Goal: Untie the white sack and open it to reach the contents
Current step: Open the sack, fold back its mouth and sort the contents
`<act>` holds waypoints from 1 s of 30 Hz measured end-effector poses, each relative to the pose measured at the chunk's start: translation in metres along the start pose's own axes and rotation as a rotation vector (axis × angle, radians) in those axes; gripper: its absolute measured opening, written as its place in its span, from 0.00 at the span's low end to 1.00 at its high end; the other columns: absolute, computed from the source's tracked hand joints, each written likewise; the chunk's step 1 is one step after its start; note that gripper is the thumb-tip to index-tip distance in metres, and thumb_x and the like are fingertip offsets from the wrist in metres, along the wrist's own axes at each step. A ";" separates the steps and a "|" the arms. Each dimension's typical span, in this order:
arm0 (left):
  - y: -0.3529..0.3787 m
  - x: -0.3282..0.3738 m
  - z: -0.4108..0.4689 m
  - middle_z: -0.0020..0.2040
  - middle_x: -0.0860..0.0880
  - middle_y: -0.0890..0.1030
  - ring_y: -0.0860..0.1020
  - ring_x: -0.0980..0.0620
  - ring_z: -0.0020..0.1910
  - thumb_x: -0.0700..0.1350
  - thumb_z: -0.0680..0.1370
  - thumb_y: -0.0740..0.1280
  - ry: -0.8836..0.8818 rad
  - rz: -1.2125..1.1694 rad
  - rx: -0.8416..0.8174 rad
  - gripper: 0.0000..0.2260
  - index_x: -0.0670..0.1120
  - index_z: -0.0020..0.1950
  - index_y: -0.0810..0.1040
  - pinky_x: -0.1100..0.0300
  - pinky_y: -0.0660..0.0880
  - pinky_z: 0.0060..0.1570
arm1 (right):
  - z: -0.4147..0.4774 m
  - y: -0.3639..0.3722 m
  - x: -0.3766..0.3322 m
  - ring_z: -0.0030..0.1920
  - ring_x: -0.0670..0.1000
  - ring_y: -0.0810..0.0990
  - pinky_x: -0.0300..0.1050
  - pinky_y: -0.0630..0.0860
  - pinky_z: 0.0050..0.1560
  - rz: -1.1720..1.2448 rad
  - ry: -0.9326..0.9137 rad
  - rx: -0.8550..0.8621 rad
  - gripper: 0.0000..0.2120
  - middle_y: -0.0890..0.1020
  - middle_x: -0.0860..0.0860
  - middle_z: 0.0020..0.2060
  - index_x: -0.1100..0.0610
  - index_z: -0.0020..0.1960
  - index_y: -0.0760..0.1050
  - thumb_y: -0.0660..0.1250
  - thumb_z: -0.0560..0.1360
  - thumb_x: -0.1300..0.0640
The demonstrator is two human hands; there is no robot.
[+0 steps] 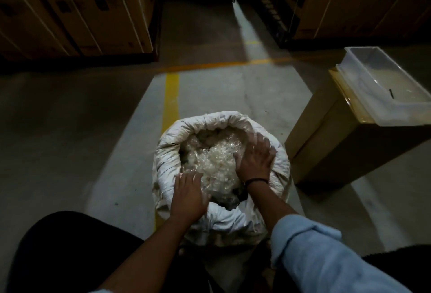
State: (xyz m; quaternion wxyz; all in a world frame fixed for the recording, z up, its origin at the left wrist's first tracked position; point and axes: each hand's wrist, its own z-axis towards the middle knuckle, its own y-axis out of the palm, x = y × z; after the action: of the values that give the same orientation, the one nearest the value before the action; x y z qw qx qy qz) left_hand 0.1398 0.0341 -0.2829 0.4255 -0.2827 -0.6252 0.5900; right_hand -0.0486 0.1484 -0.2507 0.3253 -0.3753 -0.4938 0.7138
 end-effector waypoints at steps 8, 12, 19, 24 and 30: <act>-0.005 0.071 -0.007 0.58 0.49 0.81 0.78 0.46 0.58 0.59 0.74 0.66 0.116 -0.324 -0.291 0.26 0.53 0.70 0.67 0.52 0.74 0.58 | 0.004 -0.013 0.054 0.69 0.64 0.67 0.66 0.64 0.67 0.100 0.331 -0.120 0.38 0.64 0.61 0.72 0.56 0.78 0.46 0.60 0.77 0.43; -0.007 0.093 -0.011 0.54 0.47 0.83 0.81 0.45 0.54 0.60 0.76 0.68 0.079 -0.412 -0.492 0.37 0.49 0.78 0.54 0.53 0.78 0.52 | 0.013 -0.022 0.064 0.62 0.64 0.75 0.55 0.72 0.60 0.344 0.462 -0.080 0.27 0.73 0.63 0.65 0.57 0.76 0.55 0.59 0.80 0.55; -0.018 0.095 -0.020 0.60 0.47 0.81 0.81 0.46 0.56 0.71 0.72 0.65 0.074 -0.434 -0.525 0.42 0.51 0.78 0.56 0.56 0.74 0.50 | 0.067 -0.039 0.100 0.71 0.56 0.70 0.46 0.66 0.68 0.182 0.388 -0.585 0.24 0.69 0.57 0.72 0.60 0.73 0.64 0.59 0.81 0.49; -0.016 0.098 -0.021 0.62 0.48 0.79 0.79 0.48 0.58 0.68 0.73 0.67 0.071 -0.435 -0.602 0.31 0.50 0.69 0.70 0.57 0.74 0.54 | 0.016 -0.046 0.043 0.66 0.65 0.71 0.60 0.68 0.64 0.533 0.834 0.011 0.33 0.71 0.63 0.68 0.61 0.75 0.55 0.56 0.79 0.42; -0.018 0.103 -0.029 0.67 0.43 0.77 0.76 0.42 0.66 0.64 0.77 0.66 0.129 -0.311 -0.704 0.31 0.45 0.72 0.69 0.55 0.73 0.60 | -0.061 -0.030 0.003 0.65 0.65 0.72 0.56 0.70 0.61 0.535 0.784 -0.028 0.32 0.71 0.65 0.67 0.62 0.75 0.58 0.61 0.79 0.44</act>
State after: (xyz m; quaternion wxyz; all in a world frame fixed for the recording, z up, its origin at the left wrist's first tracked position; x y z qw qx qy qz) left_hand 0.1180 0.1336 -0.2466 0.4254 -0.3499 -0.7966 0.2491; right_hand 0.0056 0.1878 -0.2371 0.2869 -0.7347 -0.2294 0.5704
